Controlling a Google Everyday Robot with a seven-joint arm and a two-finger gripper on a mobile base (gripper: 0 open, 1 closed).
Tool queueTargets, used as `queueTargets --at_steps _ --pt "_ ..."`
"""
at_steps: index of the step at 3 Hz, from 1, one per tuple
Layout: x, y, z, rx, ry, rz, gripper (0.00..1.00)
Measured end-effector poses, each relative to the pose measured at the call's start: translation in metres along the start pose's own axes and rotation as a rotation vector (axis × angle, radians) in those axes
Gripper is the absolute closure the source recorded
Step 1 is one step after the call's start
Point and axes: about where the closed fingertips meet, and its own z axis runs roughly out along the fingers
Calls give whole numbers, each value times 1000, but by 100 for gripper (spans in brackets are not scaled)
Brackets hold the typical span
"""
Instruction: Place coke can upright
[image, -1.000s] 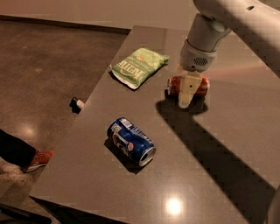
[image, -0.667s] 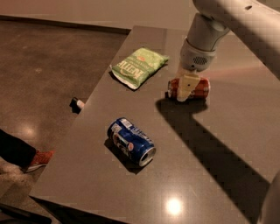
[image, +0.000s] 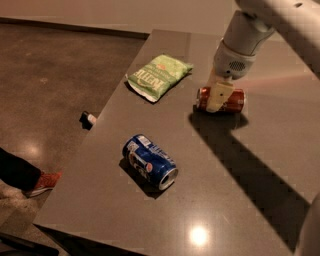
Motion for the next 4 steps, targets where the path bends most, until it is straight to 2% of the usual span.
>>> queueTargets --at_steps 1,2,3,4 --pt "1 4 -25 -13 -146 73 100" --pt "-3 15 -55 -53 -394 182 100" --pt "-10 28 -79 -71 -631 275 100" --pt "-16 31 -88 -41 -811 353 100"
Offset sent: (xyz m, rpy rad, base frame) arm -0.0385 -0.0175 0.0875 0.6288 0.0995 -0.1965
